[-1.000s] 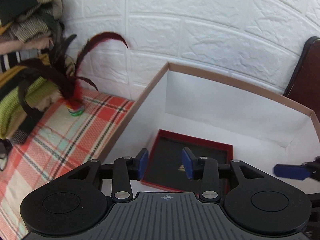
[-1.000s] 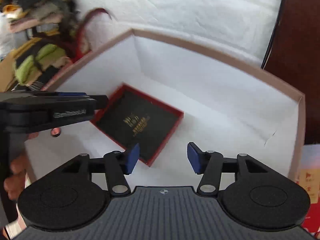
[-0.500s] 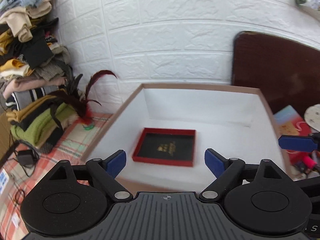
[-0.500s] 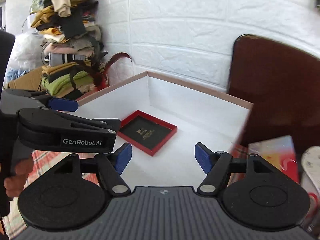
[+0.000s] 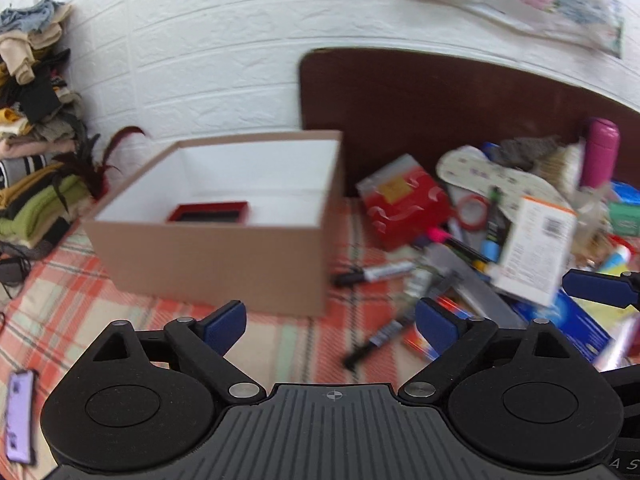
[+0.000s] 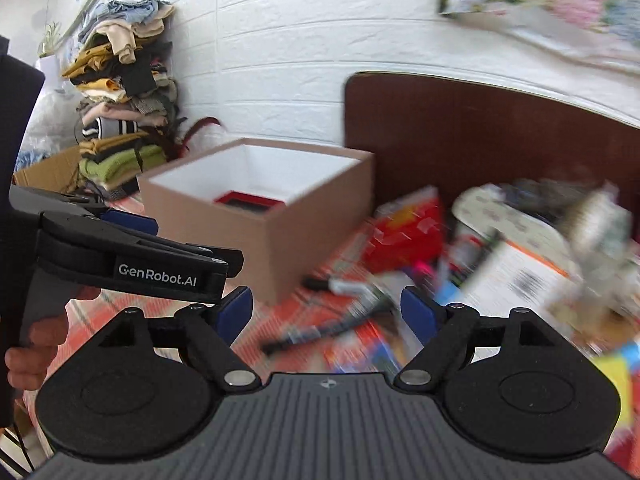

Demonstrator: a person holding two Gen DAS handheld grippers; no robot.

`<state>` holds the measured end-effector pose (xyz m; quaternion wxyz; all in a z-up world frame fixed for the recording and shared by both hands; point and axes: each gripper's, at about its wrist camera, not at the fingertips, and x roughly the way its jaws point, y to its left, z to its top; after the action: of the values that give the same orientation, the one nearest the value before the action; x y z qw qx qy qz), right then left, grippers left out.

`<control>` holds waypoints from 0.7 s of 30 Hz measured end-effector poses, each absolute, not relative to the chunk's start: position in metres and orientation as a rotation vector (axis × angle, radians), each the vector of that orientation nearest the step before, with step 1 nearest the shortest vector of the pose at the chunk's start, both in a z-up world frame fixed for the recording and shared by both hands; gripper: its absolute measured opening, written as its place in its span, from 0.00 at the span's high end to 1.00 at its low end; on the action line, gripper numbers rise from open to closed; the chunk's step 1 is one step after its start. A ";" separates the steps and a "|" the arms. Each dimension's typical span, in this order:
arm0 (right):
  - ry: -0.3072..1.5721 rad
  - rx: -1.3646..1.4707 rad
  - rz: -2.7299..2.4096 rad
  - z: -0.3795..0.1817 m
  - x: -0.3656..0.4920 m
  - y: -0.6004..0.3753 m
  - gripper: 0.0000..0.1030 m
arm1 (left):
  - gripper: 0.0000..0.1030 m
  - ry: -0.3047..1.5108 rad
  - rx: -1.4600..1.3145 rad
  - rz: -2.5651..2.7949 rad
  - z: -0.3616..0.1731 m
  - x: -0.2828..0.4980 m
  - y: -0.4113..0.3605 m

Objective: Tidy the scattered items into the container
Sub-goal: 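Withdraw the right tool from the box back to the pile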

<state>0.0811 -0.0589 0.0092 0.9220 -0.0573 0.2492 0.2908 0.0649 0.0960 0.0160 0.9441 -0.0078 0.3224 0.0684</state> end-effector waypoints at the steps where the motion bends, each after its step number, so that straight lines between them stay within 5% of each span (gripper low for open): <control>1: 0.512 -0.105 0.587 0.006 0.073 -0.072 0.15 | 0.01 0.658 -0.030 0.130 0.011 0.057 0.087; 21: 0.546 -0.062 0.487 -0.034 0.035 -0.166 0.09 | 0.00 0.790 -0.128 0.104 -0.046 0.038 0.036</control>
<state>0.0353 -0.1657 -0.0343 0.9334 -0.0304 0.2671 0.2378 0.0382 0.0362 -0.0461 0.9197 -0.0622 0.3843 0.0506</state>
